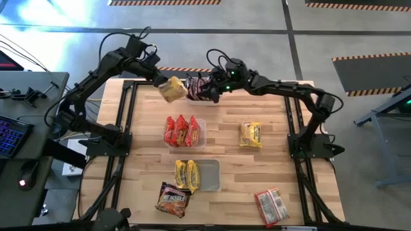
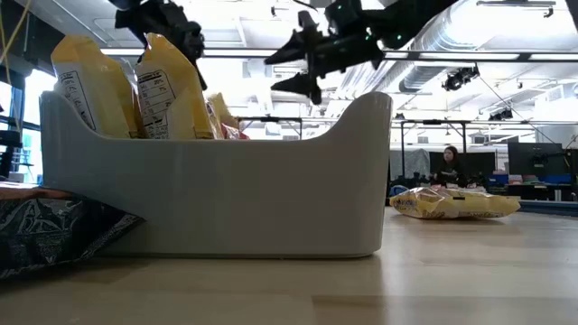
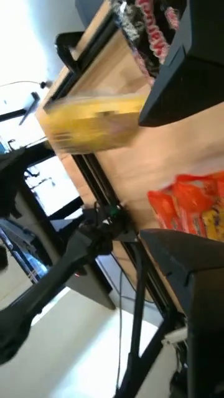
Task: Sort Maruchan noodles
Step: Put the yellow noodle pack into the gray bin
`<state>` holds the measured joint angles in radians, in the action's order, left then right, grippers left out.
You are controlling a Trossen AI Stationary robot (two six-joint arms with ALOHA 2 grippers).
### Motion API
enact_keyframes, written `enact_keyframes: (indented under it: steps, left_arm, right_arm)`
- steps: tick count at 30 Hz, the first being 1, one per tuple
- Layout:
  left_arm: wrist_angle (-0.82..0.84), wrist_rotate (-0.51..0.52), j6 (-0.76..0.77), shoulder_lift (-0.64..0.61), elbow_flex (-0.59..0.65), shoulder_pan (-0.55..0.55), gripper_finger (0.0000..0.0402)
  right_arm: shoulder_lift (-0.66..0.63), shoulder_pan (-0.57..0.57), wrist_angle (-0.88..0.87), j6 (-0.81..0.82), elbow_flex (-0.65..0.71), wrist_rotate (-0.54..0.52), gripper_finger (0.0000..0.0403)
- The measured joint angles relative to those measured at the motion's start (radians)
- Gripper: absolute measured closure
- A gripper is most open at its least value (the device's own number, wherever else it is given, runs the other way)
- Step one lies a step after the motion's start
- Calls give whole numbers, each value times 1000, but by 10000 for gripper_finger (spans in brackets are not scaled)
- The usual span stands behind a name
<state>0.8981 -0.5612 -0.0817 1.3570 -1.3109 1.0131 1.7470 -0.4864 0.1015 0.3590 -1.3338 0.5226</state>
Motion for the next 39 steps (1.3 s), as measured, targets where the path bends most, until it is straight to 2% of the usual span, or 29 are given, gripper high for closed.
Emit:
enact_keyframes:
  steps: [8, 10, 13, 15, 21, 25, 29, 31, 35, 39]
  left_arm:
    - [-72, 3, 90, -43, 0, -74, 401]
    - [-62, 24, 91, -48, 0, -86, 401]
    - [-20, 118, 99, -47, 3, -88, 399]
    - [2, 125, 97, -46, 21, -69, 394]
    - [16, 73, 94, -54, 178, 19, 391]
    - [0, 116, 119, -53, 313, 47, 395]
    - [-38, 142, 80, -53, 423, 29, 360]
    - [-83, 167, 79, -53, 466, 7, 332]
    - [-179, 296, 78, -53, 521, -29, 267]
    - [-279, 307, 69, -48, 556, -41, 209]
  right_arm:
    - [73, -3, 71, 0, 0, -51, 119]
    - [76, -4, 57, -3, 0, -50, 119]
    - [75, -4, 59, -20, 0, -29, 119]
    - [68, -4, 52, -17, 0, -11, 119]
    - [19, -6, 18, -24, 0, 6, 119]
    - [-17, -12, -4, -37, 0, 2, 119]
    - [-34, -18, -7, -50, 0, -10, 119]
    - [-35, -18, -8, -55, 0, -17, 119]
    - [-34, -19, -8, -57, 0, -18, 119]
    - [-34, -19, -8, -57, 0, -18, 119]
